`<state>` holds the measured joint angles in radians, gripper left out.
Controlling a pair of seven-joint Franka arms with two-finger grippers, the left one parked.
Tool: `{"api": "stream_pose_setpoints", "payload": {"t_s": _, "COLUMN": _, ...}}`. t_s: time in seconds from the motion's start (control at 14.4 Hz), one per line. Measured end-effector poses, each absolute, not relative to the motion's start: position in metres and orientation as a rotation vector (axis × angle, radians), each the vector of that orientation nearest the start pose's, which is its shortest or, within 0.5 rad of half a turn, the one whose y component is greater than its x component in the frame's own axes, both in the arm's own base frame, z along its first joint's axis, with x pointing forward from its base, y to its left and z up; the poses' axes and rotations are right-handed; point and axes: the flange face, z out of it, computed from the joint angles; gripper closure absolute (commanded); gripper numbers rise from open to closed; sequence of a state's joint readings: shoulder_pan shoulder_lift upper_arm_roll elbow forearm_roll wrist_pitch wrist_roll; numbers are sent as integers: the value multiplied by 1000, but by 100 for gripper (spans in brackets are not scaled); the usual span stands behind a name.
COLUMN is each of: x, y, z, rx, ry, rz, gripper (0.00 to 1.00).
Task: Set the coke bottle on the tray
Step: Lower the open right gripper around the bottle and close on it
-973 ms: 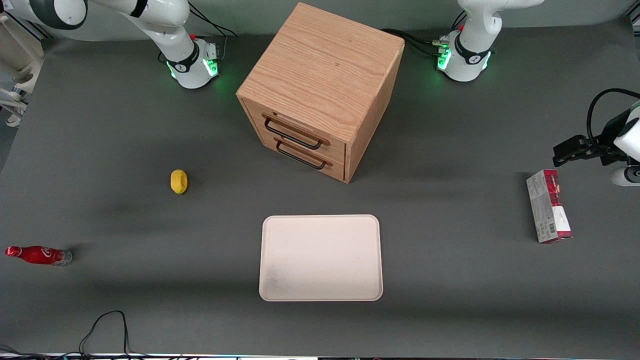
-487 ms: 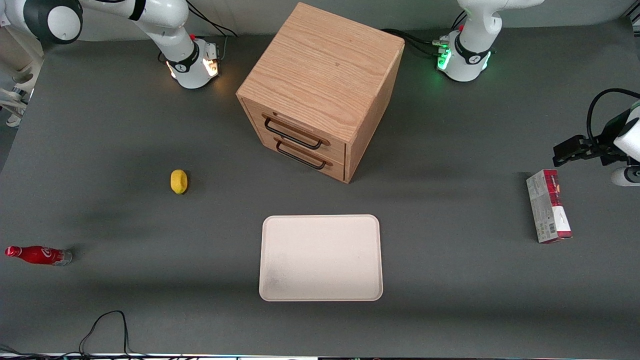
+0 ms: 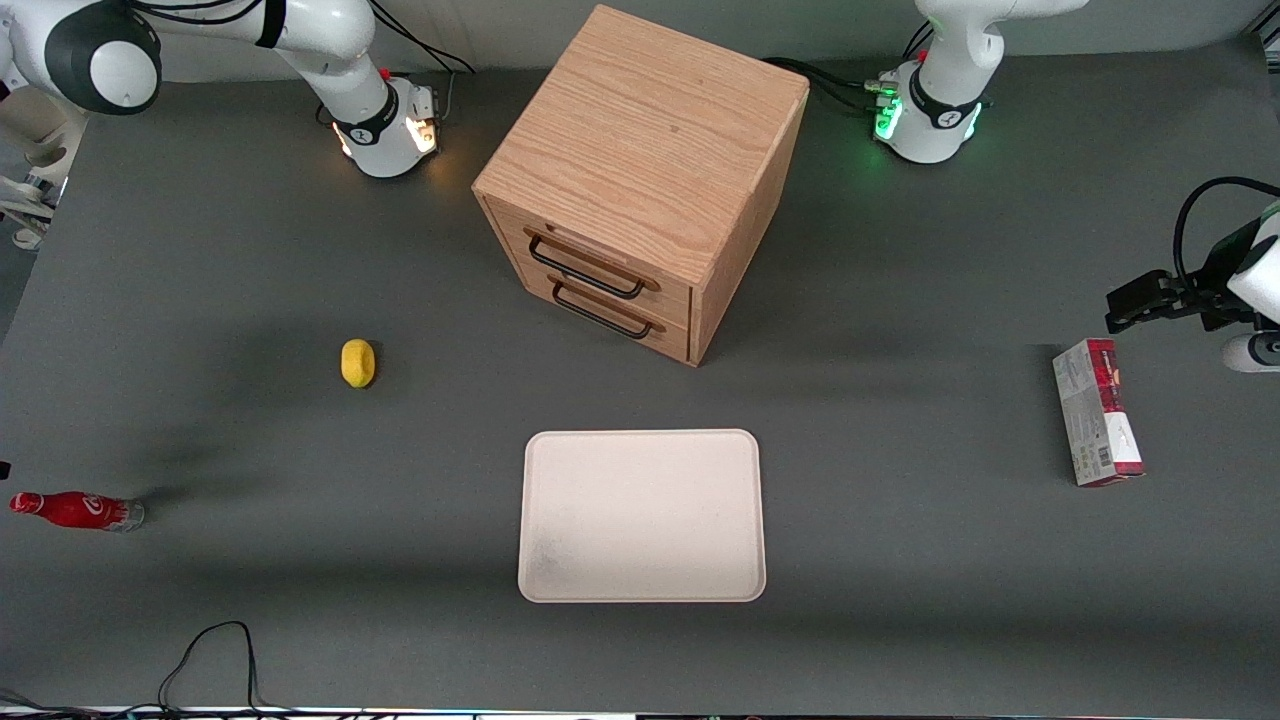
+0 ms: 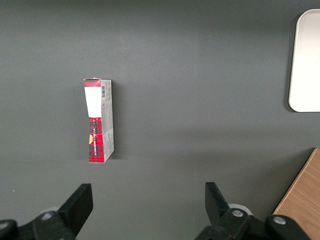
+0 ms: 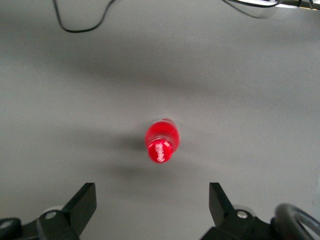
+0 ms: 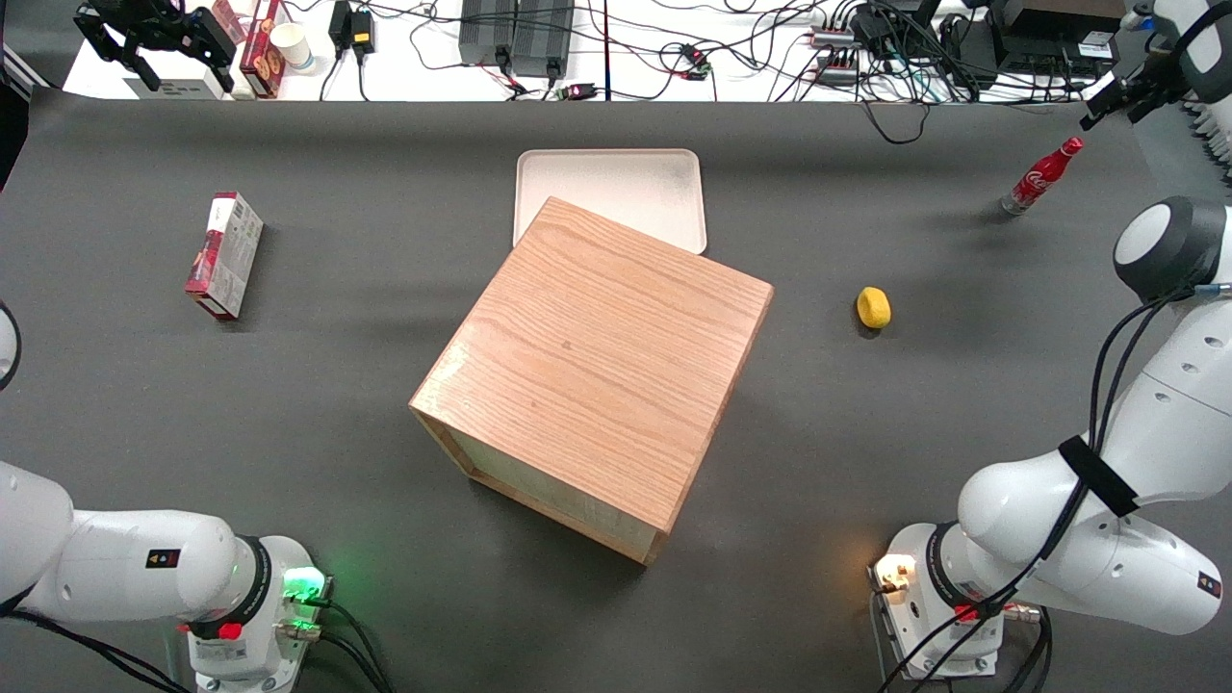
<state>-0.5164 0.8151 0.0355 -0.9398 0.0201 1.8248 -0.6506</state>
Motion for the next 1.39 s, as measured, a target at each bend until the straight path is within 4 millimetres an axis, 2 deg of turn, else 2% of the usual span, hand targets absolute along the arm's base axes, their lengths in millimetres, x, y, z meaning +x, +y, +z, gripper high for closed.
{"api": "stream_pose_setpoints", "payload": {"t_s": 0.63, "x": 695, "y": -368, "z": 336, "rx": -3118, "ry": -242, "rz": -123, "gripper": 0}}
{"api": "stream_pose_setpoints", "payload": {"t_s": 0.76, "x": 696, "y": -368, "z": 328, "rx": -3116, "ry": -242, "rz": -120, "gripper": 0}}
{"api": "stream_pose_setpoints", "payload": {"t_s": 0.97, "x": 697, "y": -369, "z": 327, "rx": -3118, "ry": -241, "rz": -125, "gripper": 2}}
{"api": "stream_pose_setpoints", "payload": {"t_s": 1.11, "x": 696, "y": -369, "z": 328, "rx": -3122, "ry": -259, "rz": -121, "gripper": 38}}
{"api": "stream_pose_setpoints", "payload": {"t_s": 1.18, "x": 696, "y": -370, "z": 328, "rx": -3127, "ry": -288, "rz": -115, "gripper": 52}}
{"api": "stream_pose_setpoints", "payload": {"t_s": 1.25, "x": 696, "y": -370, "z": 328, "rx": -3132, "ry": -311, "rz": -109, "gripper": 64}}
{"api": "stream_pose_setpoints", "payload": {"t_s": 1.39, "x": 696, "y": -369, "z": 328, "rx": -3134, "ry": -330, "rz": -106, "gripper": 80}}
